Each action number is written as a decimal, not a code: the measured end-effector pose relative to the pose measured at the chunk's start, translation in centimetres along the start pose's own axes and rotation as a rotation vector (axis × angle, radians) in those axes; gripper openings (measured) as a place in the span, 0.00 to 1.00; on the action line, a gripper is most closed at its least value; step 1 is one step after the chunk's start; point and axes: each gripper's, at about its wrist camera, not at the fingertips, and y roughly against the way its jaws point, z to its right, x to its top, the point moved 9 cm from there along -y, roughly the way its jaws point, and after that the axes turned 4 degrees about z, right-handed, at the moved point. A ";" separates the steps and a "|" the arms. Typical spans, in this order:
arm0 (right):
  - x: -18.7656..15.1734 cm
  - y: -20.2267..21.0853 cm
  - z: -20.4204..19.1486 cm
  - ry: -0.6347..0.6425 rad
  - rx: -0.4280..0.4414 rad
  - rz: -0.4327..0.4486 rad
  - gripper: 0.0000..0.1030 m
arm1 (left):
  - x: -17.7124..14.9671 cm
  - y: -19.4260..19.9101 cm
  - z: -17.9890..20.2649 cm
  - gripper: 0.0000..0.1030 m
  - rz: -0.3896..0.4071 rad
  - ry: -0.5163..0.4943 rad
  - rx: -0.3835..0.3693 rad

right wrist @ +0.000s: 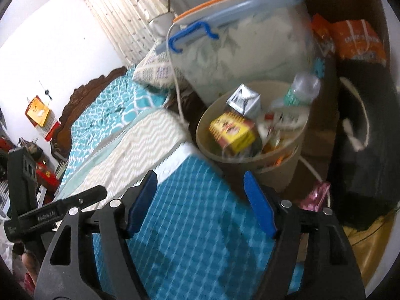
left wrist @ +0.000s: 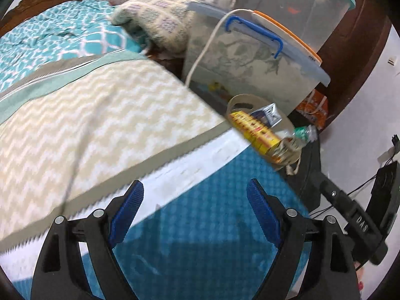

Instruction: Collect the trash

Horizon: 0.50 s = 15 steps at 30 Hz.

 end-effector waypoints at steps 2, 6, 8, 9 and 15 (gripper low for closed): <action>-1.2 0.4 -0.9 -0.002 0.010 -0.017 0.73 | -1.2 1.3 -1.8 0.78 0.004 0.021 0.020; -2.5 1.1 -2.7 0.020 0.013 -0.021 0.80 | -2.7 3.5 -4.7 0.78 0.027 0.057 0.059; -3.1 1.3 -3.8 0.034 0.021 -0.029 0.81 | -3.3 4.7 -5.9 0.79 0.040 0.069 0.075; -3.2 1.4 -4.3 0.033 0.029 -0.030 0.81 | -3.4 5.2 -6.4 0.83 0.048 0.071 0.084; -3.9 2.3 -7.1 0.038 0.072 -0.033 0.94 | -4.6 8.0 -8.3 0.91 0.095 0.054 0.155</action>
